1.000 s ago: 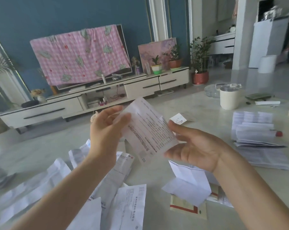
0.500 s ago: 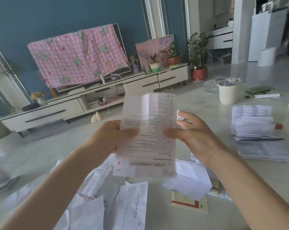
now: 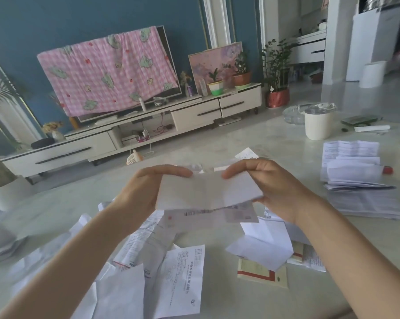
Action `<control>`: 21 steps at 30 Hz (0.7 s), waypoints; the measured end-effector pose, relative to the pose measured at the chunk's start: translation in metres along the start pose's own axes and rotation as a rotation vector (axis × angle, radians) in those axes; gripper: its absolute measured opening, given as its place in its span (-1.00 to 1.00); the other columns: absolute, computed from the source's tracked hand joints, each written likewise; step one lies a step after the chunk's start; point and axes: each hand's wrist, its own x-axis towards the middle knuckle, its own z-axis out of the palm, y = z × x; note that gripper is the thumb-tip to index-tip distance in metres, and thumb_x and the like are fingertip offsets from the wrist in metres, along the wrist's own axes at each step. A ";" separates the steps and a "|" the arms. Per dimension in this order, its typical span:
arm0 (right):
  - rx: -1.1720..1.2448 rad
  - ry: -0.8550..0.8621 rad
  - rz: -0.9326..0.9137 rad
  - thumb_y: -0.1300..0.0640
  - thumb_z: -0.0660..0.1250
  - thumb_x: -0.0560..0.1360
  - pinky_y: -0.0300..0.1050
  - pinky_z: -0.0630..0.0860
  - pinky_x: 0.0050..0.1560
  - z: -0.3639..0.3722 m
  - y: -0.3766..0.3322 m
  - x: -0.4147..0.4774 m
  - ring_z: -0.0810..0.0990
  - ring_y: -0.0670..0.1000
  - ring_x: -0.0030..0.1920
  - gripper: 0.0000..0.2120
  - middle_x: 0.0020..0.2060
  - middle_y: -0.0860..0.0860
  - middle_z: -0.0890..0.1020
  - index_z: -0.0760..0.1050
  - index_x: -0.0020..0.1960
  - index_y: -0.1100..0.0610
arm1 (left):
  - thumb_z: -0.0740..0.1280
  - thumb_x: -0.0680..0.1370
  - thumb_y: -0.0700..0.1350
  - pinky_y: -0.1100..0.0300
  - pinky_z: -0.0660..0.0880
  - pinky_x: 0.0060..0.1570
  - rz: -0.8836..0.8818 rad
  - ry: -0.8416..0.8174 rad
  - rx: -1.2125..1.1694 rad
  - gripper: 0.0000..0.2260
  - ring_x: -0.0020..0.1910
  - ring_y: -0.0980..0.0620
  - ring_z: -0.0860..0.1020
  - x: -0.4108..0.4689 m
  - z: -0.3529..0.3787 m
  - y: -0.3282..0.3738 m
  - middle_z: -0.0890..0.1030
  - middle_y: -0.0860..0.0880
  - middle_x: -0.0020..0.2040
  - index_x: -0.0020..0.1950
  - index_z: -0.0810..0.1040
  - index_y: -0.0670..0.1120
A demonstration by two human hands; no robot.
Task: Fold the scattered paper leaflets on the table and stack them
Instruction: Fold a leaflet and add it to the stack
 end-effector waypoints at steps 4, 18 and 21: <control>-0.039 0.087 -0.062 0.47 0.10 0.50 -0.32 0.43 -0.46 0.002 0.002 0.000 0.52 0.00 -0.34 -0.57 -0.30 0.05 0.61 0.59 -0.32 0.13 | 0.11 0.58 0.01 0.23 0.47 -0.43 -0.165 -0.023 -0.279 -0.65 -0.47 -0.02 0.55 0.004 -0.002 0.000 0.61 -0.11 -0.37 -0.12 0.62 -0.13; -0.265 -0.159 0.086 0.22 0.38 0.45 -0.20 0.47 -0.13 -0.001 -0.006 -0.012 0.58 0.00 -0.11 -0.83 -0.09 0.09 0.62 0.58 0.04 0.15 | 0.49 0.31 -0.22 0.02 0.61 -0.13 0.005 -0.258 0.315 -0.75 -0.21 -0.08 0.65 0.007 0.010 0.001 0.69 -0.17 -0.09 -0.03 0.65 -0.15; -0.181 -0.133 0.116 0.33 0.36 0.44 -0.26 0.46 -0.32 -0.005 -0.008 -0.011 0.56 -0.03 -0.28 -0.89 -0.21 0.08 0.61 0.56 -0.10 0.16 | 0.49 0.36 -0.20 0.12 0.60 -0.22 0.043 -0.199 0.186 -0.87 -0.29 -0.02 0.63 0.009 0.009 0.002 0.68 -0.15 -0.17 -0.11 0.67 -0.12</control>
